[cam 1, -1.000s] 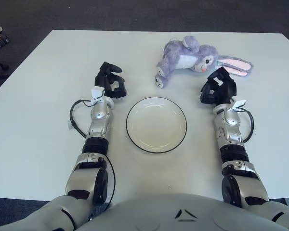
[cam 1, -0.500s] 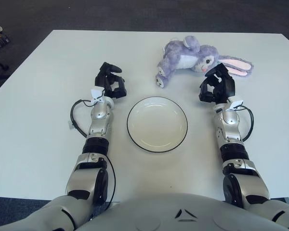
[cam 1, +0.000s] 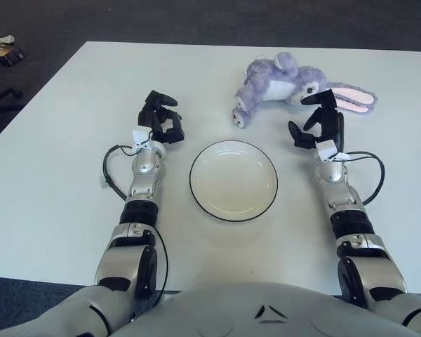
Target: Put the doll into the plate.
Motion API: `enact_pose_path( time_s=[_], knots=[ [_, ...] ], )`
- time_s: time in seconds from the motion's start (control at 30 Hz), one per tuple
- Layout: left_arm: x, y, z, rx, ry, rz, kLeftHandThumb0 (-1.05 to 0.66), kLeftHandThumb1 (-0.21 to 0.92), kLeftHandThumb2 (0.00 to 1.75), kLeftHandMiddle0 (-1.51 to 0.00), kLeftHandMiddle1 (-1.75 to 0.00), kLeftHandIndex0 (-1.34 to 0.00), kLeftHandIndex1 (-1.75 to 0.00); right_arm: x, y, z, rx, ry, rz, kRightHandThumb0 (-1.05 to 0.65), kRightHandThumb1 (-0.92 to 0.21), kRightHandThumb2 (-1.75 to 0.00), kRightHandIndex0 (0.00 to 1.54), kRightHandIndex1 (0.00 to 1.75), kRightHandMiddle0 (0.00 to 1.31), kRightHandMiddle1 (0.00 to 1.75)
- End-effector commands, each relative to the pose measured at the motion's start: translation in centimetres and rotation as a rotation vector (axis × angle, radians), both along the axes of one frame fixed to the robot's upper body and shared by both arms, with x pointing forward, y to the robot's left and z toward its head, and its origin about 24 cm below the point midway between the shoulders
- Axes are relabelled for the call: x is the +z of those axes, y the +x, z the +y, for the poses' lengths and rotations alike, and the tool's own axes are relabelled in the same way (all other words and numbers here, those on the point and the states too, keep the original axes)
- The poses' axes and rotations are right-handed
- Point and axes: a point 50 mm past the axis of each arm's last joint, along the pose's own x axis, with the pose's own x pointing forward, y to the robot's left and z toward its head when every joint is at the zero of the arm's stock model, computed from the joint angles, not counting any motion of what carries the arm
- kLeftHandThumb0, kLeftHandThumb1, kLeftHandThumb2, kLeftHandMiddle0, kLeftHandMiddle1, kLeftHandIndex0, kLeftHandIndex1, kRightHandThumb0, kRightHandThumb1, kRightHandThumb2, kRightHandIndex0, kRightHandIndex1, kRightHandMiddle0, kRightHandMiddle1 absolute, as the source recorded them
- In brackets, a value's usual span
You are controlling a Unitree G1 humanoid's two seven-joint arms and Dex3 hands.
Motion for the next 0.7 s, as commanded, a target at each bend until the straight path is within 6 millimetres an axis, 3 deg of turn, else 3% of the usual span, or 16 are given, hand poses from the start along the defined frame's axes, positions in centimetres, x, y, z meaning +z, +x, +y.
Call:
enact_pose_path(
  time_s=[0.0,0.2,0.23,0.33,0.4,0.47,0.67],
  knots=[
    [-2.5,-1.2,0.4,0.018,0.001,0.092,-0.01,0.30,1.35,-0.52,-1.75,-0.50,-1.75,-2.3,-1.4,-0.3,-0.043,-0.058,0.067,-0.89,-0.46,-0.78,1.07,1.75,0.00,0.91],
    [-2.5,-1.1,0.4,0.015,0.002,0.087,-0.01,0.30,1.35,-0.52,-1.75,-0.50,-1.75,-1.9,-1.5,-0.3,-0.077,-0.148,0.018,-0.86,-0.36,-0.85,0.95,1.75,0.00,0.93],
    [-2.5,-1.1,0.4,0.012,0.002,0.084,-0.01,0.30,1.35,-0.52,-1.75,-0.50,-1.75,-1.7,-1.5,-0.4,-0.085,-0.172,0.009,-0.84,-0.34,-0.87,0.77,1.75,0.00,0.93],
    [-2.5,-1.1,0.4,0.006,0.004,0.080,-0.01,0.29,1.36,-0.52,-1.75,-0.50,-1.75,-1.3,-1.5,-0.6,-0.101,-0.215,-0.008,-0.61,-0.16,-1.06,0.25,1.10,0.00,0.89],
    [-2.5,-1.1,0.4,0.004,0.005,0.079,-0.01,0.29,1.36,-0.52,-1.75,-0.51,-1.75,-1.2,-1.4,-0.6,-0.108,-0.226,-0.012,-0.54,-0.11,-1.12,0.13,0.93,0.00,0.87],
    [-2.5,-1.1,0.3,0.001,0.008,0.076,-0.01,0.29,1.36,-0.52,-1.75,-0.51,-1.75,-0.9,-1.3,-0.7,-0.115,-0.236,-0.015,-0.49,-0.07,-1.17,0.05,0.81,0.00,0.84],
    [-2.5,-1.1,0.3,-0.008,0.014,0.074,-0.01,0.28,1.37,-0.53,-1.75,-0.51,-1.75,0.3,-1.2,-1.2,-0.127,-0.265,-0.033,-0.41,0.00,-1.22,0.01,0.77,0.00,0.79]
  ],
)
